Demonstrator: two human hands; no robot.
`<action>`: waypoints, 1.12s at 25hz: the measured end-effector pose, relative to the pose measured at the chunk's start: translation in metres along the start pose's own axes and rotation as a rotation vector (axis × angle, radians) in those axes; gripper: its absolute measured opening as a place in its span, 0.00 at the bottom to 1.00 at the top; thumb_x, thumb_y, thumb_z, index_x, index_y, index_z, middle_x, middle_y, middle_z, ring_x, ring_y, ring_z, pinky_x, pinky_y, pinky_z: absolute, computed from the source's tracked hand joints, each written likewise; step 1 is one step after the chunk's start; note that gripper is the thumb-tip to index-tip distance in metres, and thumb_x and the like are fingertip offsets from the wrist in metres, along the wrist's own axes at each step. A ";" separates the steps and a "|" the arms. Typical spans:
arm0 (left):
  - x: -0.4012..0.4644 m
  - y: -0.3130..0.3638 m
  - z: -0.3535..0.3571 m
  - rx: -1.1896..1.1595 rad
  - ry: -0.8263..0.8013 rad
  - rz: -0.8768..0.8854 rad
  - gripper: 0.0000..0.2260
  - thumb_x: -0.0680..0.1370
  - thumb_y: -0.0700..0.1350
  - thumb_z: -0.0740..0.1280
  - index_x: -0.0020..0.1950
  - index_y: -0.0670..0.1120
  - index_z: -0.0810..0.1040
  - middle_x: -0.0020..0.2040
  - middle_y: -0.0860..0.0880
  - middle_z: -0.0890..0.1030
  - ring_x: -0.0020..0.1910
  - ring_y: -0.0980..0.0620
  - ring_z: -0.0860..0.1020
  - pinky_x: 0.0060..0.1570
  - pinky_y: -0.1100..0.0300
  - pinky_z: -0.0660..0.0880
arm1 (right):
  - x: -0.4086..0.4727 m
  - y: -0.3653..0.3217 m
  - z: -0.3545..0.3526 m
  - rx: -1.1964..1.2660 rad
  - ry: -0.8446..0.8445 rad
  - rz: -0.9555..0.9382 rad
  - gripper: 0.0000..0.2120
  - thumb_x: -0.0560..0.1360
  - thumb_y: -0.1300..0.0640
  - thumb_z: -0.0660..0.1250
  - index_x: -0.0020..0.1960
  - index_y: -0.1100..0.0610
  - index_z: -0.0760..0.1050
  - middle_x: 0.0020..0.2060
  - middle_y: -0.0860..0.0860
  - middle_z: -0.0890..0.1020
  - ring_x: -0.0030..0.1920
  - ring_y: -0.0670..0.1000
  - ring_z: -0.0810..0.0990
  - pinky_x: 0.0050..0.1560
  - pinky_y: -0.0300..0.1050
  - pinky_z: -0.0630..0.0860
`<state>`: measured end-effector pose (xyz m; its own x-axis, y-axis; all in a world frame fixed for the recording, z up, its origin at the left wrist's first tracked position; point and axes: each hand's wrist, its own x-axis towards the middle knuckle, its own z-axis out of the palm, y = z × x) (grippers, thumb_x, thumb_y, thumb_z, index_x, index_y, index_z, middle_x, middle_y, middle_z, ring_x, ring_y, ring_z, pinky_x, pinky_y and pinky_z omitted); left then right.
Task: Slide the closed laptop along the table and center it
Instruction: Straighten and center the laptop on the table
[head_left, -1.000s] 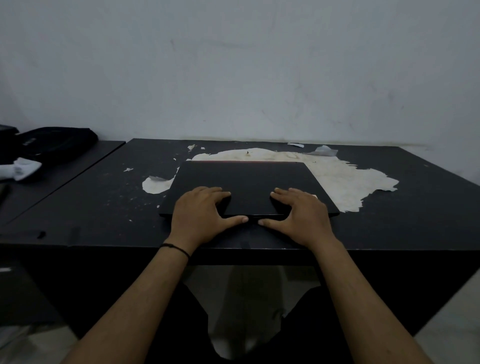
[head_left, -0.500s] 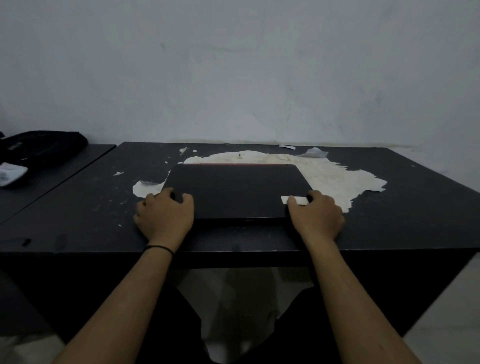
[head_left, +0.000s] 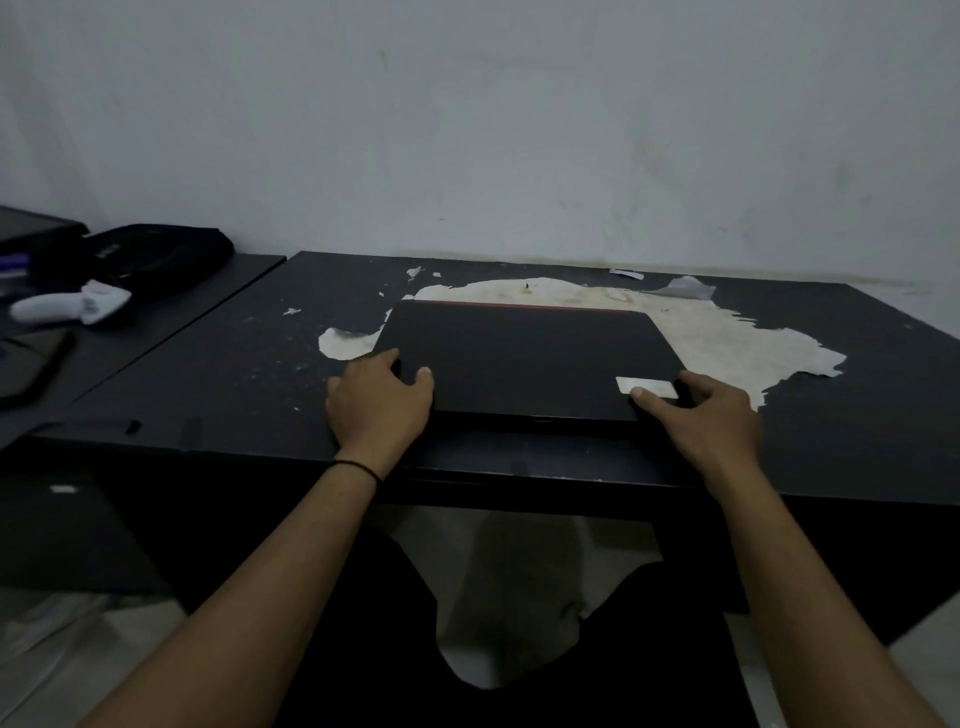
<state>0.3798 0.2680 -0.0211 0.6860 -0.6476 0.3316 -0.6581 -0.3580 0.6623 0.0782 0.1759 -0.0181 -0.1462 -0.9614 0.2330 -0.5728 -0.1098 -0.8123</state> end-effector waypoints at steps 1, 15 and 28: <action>-0.003 -0.001 -0.002 0.000 0.003 0.006 0.23 0.77 0.60 0.65 0.68 0.50 0.80 0.64 0.47 0.82 0.63 0.39 0.75 0.64 0.50 0.69 | -0.005 0.000 -0.002 -0.006 0.008 0.000 0.37 0.66 0.37 0.77 0.70 0.54 0.76 0.68 0.54 0.79 0.67 0.58 0.76 0.66 0.55 0.71; -0.034 -0.010 -0.013 -0.055 0.076 0.020 0.24 0.76 0.59 0.66 0.70 0.51 0.79 0.63 0.46 0.83 0.64 0.40 0.74 0.65 0.50 0.70 | -0.050 0.007 0.004 -0.180 0.267 -0.096 0.28 0.72 0.38 0.61 0.66 0.51 0.80 0.58 0.57 0.84 0.57 0.63 0.80 0.59 0.57 0.74; -0.038 -0.007 -0.011 -0.053 0.081 -0.049 0.25 0.74 0.60 0.66 0.68 0.52 0.80 0.63 0.43 0.81 0.64 0.37 0.73 0.63 0.46 0.72 | -0.039 0.009 0.005 -0.280 0.249 -0.137 0.24 0.74 0.46 0.58 0.67 0.48 0.79 0.53 0.57 0.84 0.53 0.62 0.80 0.57 0.59 0.78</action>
<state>0.3613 0.3022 -0.0312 0.7413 -0.5728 0.3500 -0.6073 -0.3503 0.7131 0.0823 0.2109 -0.0372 -0.2241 -0.8485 0.4794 -0.7935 -0.1267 -0.5952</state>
